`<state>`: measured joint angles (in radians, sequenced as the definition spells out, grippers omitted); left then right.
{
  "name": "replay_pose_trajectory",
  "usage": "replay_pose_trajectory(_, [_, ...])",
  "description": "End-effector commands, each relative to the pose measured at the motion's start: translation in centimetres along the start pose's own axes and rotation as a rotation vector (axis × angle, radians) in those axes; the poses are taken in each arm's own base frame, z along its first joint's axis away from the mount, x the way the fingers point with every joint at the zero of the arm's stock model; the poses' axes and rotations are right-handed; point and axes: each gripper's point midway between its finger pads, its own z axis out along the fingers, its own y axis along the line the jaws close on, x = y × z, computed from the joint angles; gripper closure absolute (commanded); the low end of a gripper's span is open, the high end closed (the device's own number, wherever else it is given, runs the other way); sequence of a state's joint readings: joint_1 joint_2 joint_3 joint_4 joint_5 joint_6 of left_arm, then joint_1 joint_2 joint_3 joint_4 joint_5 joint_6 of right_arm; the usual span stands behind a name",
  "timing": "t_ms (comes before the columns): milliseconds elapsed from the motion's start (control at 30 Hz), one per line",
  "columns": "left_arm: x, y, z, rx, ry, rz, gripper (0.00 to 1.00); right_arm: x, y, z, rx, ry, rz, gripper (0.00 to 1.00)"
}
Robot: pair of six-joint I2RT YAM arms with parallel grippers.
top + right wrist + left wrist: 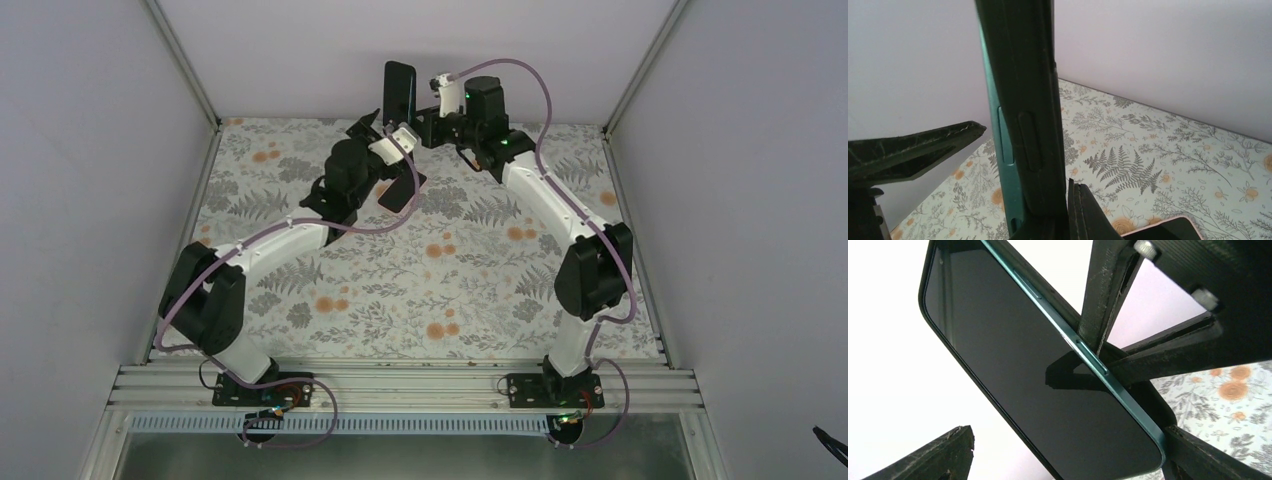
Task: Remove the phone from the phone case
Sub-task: Remove the phone case from the phone.
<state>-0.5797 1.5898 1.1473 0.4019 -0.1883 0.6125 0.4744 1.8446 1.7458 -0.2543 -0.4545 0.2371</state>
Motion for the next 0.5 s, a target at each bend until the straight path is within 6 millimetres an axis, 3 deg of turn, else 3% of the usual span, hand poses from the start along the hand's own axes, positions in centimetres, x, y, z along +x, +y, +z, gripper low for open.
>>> replay_pose_trajectory(0, [-0.4,6.7,-0.9,-0.38,-0.024,-0.007,0.12,1.5,4.5,-1.2,-0.204,0.056,0.01,0.97])
replay_pose_trajectory(200, [-1.2,9.3,-3.7,-0.637,-0.084,0.038,0.36,4.6,6.5,-1.9,-0.378,0.158,0.018,0.97])
replay_pose_trajectory(333, [-1.7,10.8,-5.4,-0.775,-0.113,0.043,0.39,4.9,7.9,-3.2,-0.486,0.192,0.004,0.97])
replay_pose_trajectory(467, [-1.8,11.6,-6.4,-0.847,-0.141,0.026,0.35,6.9,8.5,-3.6,-0.561,0.305,0.008,0.97])
